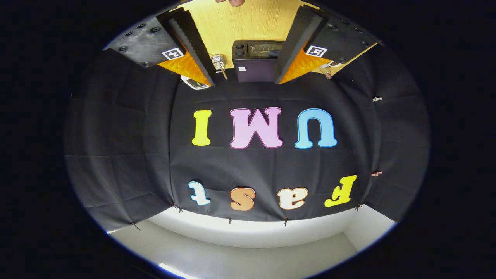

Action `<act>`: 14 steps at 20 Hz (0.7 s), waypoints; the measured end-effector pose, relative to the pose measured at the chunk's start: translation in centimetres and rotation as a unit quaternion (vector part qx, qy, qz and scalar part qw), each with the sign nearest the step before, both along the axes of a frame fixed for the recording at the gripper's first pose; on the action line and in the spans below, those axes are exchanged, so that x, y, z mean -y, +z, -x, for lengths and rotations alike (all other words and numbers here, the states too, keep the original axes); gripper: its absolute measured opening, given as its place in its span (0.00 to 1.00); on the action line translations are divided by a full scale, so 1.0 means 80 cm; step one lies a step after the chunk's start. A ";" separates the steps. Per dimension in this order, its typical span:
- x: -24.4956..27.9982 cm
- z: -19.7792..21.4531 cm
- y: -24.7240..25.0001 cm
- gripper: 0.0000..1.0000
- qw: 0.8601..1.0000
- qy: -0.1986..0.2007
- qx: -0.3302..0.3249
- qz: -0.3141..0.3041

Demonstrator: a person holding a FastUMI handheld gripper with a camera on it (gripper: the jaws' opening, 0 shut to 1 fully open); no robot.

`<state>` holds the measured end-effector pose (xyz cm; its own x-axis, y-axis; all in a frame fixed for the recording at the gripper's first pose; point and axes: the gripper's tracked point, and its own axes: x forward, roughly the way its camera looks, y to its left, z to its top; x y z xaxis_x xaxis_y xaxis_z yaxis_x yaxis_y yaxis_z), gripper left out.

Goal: Open the toaster oven, put the food inside, and close the toaster oven door.

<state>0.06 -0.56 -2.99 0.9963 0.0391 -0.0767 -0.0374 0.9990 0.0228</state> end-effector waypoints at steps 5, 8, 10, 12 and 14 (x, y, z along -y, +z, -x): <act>0.002 -0.002 -0.001 0.97 1.000 -0.001 -0.002 0.000; -0.003 -0.011 -0.014 0.97 1.000 -0.003 -0.002 0.000; -0.001 -0.010 -0.013 0.97 1.000 -0.003 -0.001 0.000; 0.000 -0.009 -0.013 0.98 1.000 -0.003 -0.002 0.000; 0.000 -0.009 -0.012 0.98 1.000 -0.004 0.000 0.001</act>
<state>0.77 -0.56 -3.94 0.9965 0.0309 -0.0776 -0.0293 0.9994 0.0208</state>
